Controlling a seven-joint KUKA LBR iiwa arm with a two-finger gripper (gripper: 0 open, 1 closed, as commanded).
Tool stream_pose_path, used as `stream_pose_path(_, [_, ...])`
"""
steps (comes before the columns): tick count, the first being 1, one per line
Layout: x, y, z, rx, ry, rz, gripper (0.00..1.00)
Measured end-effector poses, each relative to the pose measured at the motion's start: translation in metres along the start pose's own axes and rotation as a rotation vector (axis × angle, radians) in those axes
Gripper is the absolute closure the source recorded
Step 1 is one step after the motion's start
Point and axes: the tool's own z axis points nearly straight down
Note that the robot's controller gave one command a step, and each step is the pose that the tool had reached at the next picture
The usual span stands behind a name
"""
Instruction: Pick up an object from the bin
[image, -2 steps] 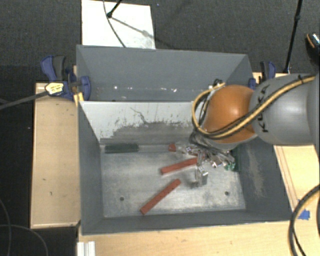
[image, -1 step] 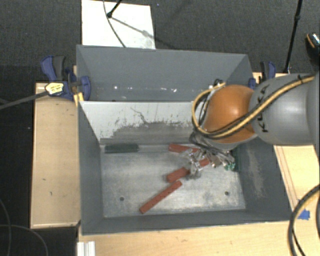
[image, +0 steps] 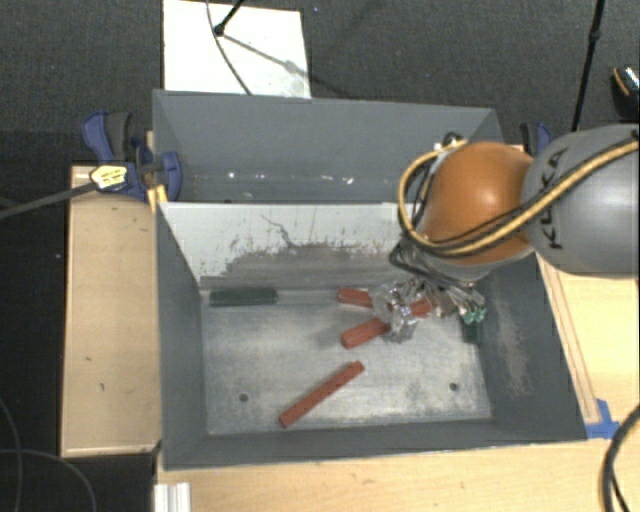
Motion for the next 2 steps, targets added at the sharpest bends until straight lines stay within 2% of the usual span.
stream_pose_path(1, [-0.001,0.000,-0.006,-0.002,0.002,0.008,1.00])
stream_pose_path(2, [-0.003,-0.001,-0.039,-0.001,0.001,0.017,1.00])
